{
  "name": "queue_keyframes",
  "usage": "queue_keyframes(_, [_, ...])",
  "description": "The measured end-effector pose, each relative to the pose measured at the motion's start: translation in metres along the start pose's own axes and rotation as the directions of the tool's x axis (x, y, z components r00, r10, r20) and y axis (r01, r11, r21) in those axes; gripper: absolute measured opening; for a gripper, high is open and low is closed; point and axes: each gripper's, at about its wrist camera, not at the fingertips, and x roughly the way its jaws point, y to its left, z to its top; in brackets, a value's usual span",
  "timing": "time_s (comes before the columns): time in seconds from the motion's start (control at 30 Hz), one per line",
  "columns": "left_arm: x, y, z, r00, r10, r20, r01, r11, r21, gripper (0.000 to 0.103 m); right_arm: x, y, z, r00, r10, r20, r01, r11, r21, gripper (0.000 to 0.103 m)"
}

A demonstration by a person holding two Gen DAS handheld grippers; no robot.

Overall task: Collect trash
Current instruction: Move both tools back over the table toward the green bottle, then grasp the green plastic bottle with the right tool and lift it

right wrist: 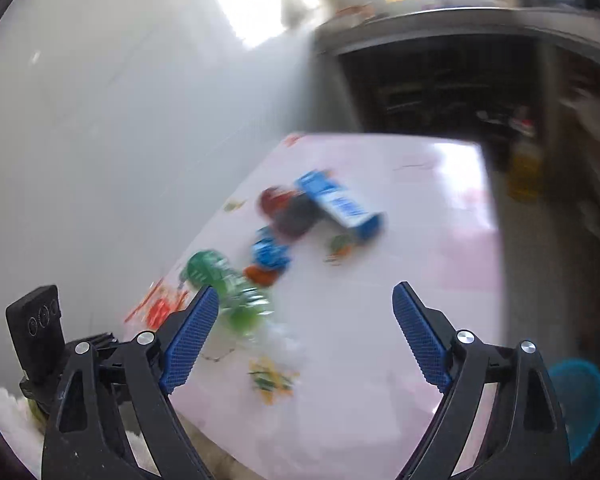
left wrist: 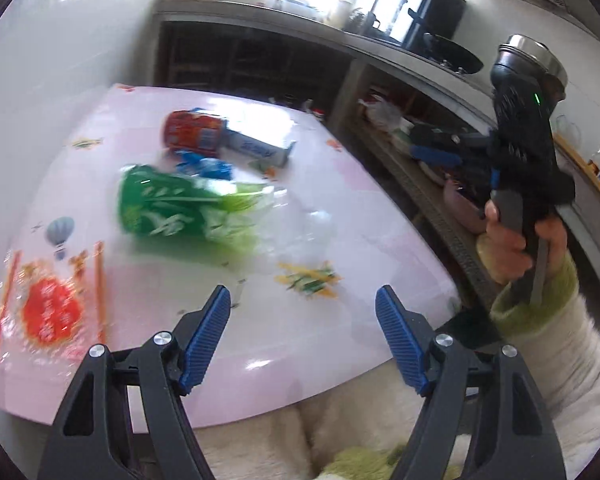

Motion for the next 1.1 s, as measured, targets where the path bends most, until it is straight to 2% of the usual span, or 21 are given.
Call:
queue_keyframes(0.1, [-0.009,0.015,-0.013,1.000,0.020,0.013,-0.020,1.000,-0.022,0.073,0.052,0.043,0.010,0.988,0.014,-0.156,-0.042,0.983,-0.179,0.089])
queue_keyframes(0.2, [-0.022,0.031,-0.024,0.998,0.052,0.042,-0.050,0.998,-0.034,0.073,0.092,0.075,0.005,0.962,-0.064,-0.264,-0.035,0.935,-0.353,0.089])
queue_keyframes(0.27, [-0.032,0.043,-0.032,0.995,0.074,0.064,-0.071,0.996,-0.048,0.073,0.110,0.079,0.001,0.943,-0.125,-0.307,-0.016,0.908,-0.418,0.089])
queue_keyframes(0.37, [-0.039,0.058,-0.038,0.993,0.088,0.079,-0.082,0.993,-0.081,0.073,0.131,0.076,-0.006,0.908,-0.180,-0.377,-0.023,0.880,-0.475,0.089])
queue_keyframes(0.5, [-0.041,0.075,-0.042,0.992,0.090,0.088,-0.077,0.987,-0.139,0.073,0.154,0.074,-0.006,0.868,-0.221,-0.445,-0.034,0.867,-0.497,0.089])
queue_keyframes(0.6, [-0.038,0.080,-0.039,0.992,0.079,0.095,-0.064,0.986,-0.153,0.073,0.158,0.077,-0.012,0.854,-0.230,-0.468,-0.043,0.863,-0.503,0.076])
queue_keyframes(0.67, [-0.037,0.081,-0.037,0.993,0.072,0.098,-0.057,0.987,-0.152,0.073,0.156,0.080,-0.015,0.853,-0.244,-0.461,-0.032,0.857,-0.514,0.070])
queue_keyframes(0.87, [-0.035,0.081,-0.034,0.993,0.057,0.099,-0.041,0.987,-0.158,0.073,0.140,0.094,-0.045,0.865,-0.229,-0.447,-0.042,0.854,-0.519,0.069])
queue_keyframes(1.0, [-0.035,0.081,-0.033,0.992,0.056,0.112,-0.038,0.987,-0.155,0.073,0.112,0.090,-0.071,0.868,-0.237,-0.437,-0.008,0.872,-0.490,0.069])
queue_keyframes(1.1, [-0.030,0.079,-0.026,0.992,0.040,0.122,-0.020,0.987,-0.161,0.073,0.086,0.075,-0.089,0.863,-0.267,-0.429,0.063,0.899,-0.433,0.069])
